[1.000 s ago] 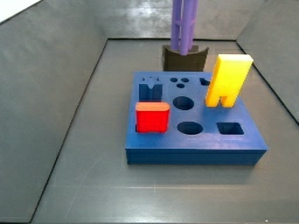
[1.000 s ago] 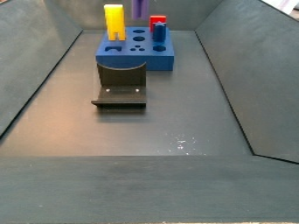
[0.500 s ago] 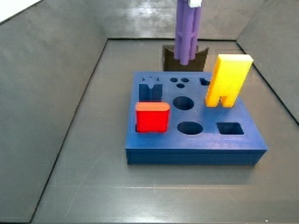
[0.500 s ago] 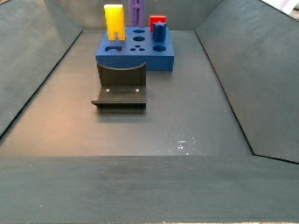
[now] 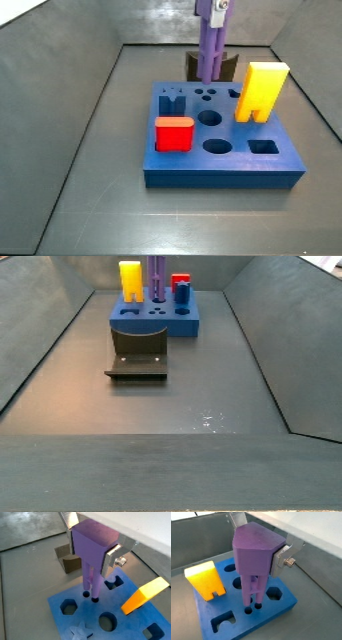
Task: Pick up the 3 prong object. Move up. Place the 3 prong object on the fixture. Regrasp the 3 prong object. Move to above the board. Insert the 3 prong object.
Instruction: Insert the 3 prong object.
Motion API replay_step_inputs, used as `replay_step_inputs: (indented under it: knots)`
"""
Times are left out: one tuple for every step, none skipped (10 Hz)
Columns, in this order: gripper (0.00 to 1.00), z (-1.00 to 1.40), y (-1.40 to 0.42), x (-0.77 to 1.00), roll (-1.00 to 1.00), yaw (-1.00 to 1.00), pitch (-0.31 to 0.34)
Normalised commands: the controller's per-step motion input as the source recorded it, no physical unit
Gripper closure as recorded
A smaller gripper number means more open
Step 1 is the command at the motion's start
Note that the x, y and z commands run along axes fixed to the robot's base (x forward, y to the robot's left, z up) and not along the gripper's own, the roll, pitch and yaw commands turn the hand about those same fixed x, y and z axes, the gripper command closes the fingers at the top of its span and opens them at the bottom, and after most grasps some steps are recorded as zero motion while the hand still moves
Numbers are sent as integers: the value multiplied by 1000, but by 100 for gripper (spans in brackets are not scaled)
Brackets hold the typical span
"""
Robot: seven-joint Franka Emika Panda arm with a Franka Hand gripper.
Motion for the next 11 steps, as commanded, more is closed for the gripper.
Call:
replay_step_inputs:
  knots:
    - [100, -303, 131, 274, 0, 186, 0]
    - [100, -351, 129, 223, 0, 226, 0]
    - [100, -349, 111, 186, 0, 251, -14]
    - [100, -249, 0, 0, 0, 63, 0]
    - [100, -129, 0, 6, 0, 0, 19]
    - [100, -340, 0, -14, 86, 114, 27]
    - [100, -257, 0, -43, 17, 91, 0]
    - [100, -266, 0, -80, 30, 114, 0]
    - [100, -340, 0, 0, 41, 131, 0]
    - [100, -357, -31, -109, 23, 191, 0]
    - [100, -231, -114, -80, 0, 71, 0]
